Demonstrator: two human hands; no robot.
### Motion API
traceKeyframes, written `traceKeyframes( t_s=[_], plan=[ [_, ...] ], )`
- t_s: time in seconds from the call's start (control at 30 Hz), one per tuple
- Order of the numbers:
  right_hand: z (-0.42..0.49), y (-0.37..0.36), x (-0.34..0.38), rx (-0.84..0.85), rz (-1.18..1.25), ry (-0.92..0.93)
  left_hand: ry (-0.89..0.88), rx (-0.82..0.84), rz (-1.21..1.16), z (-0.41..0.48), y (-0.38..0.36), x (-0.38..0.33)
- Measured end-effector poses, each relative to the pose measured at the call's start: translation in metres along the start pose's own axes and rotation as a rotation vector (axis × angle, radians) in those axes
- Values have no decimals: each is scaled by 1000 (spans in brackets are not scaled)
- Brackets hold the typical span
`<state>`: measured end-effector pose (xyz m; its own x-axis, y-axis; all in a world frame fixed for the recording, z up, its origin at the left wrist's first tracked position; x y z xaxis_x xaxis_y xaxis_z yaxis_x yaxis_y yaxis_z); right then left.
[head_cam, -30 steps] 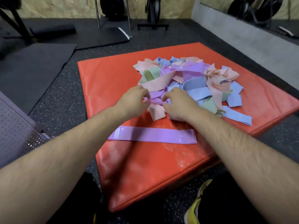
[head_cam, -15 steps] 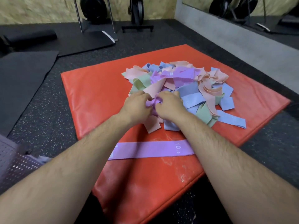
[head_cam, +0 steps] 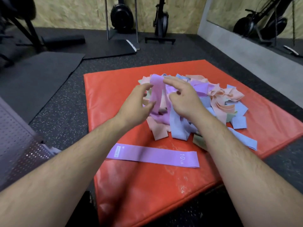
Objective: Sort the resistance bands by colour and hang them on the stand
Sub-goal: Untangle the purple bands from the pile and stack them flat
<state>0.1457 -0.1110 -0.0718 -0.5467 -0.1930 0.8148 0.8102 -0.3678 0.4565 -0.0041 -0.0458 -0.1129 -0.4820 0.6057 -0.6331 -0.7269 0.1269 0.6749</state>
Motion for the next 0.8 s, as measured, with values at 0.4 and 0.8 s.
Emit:
traceKeyframes(
  t_s=[0.4,0.8],
  plan=[
    [-1,16,69,-79,512,142,126,-130,-449,-4,46,-23],
    [-5,-10,27,-115,-17,-236,221,-172,-584,-14,53,-17]
  ],
)
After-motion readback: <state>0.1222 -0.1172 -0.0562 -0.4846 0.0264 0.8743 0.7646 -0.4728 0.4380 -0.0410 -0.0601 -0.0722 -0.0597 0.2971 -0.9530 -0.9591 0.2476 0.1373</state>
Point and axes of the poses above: each hand's wrist, its own z-axis towards the middle knuckle, its own y-axis out of the back of the hand, x = y × z, the point moved 4 cm from there along z, towards the middle knuckle, and after that the axes turned 6 degrees about z, right-handed, at the moved point
